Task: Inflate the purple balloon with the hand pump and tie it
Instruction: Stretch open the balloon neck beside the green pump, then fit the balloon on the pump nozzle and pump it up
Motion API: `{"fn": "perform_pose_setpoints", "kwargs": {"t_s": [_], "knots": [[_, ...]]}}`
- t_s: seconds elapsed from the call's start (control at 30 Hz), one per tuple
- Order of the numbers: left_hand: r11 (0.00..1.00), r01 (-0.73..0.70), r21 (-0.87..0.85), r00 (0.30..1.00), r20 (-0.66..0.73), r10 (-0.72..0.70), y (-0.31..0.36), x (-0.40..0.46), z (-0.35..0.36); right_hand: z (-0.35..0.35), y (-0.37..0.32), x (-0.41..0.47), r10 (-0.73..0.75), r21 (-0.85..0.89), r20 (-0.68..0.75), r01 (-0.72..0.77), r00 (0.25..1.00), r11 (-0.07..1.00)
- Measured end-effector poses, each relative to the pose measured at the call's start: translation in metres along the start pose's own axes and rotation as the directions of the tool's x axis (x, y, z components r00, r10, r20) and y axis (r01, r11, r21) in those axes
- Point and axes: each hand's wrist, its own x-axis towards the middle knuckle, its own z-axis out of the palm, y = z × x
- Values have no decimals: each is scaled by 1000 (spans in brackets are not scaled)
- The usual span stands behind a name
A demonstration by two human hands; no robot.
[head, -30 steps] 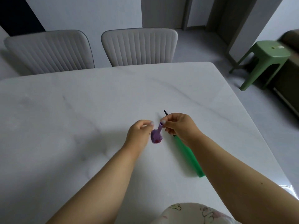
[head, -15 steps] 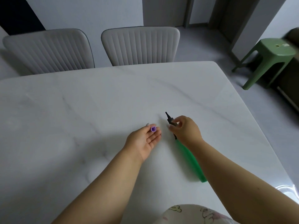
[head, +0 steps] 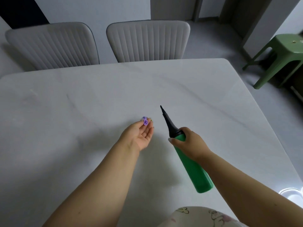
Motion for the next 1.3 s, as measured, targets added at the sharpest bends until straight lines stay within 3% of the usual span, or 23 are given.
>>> {"fn": "perform_pose_setpoints", "kwargs": {"t_s": [0.13, 0.27, 0.47, 0.63, 1.1, 1.3], "knots": [[998, -59, -23, 998, -6, 59, 14, 7, 4, -3, -19, -9, -97, 179, 129, 73, 987, 981], [994, -102, -44, 995, -15, 101, 30, 12, 8, 0, -30, -13, -123, 332, 246, 36, 961, 943], [988, -150, -23, 988, 21, 150, 46, 19, 12, -11, -46, -16, -92, 559, 460, -208, 883, 803], [985, -165, -54, 985, 42, 167, 48, 12, 18, -20, -59, -6, -98, 591, 629, -393, 771, 705], [983, -182, -28, 980, 81, 184, 46, 17, 8, -19, -72, -7, -224, 685, 700, -549, 678, 480], [981, -195, -21, 975, 107, 196, 44, 13, 8, -17, -73, -5, -236, 683, 708, -561, 666, 468]]}}
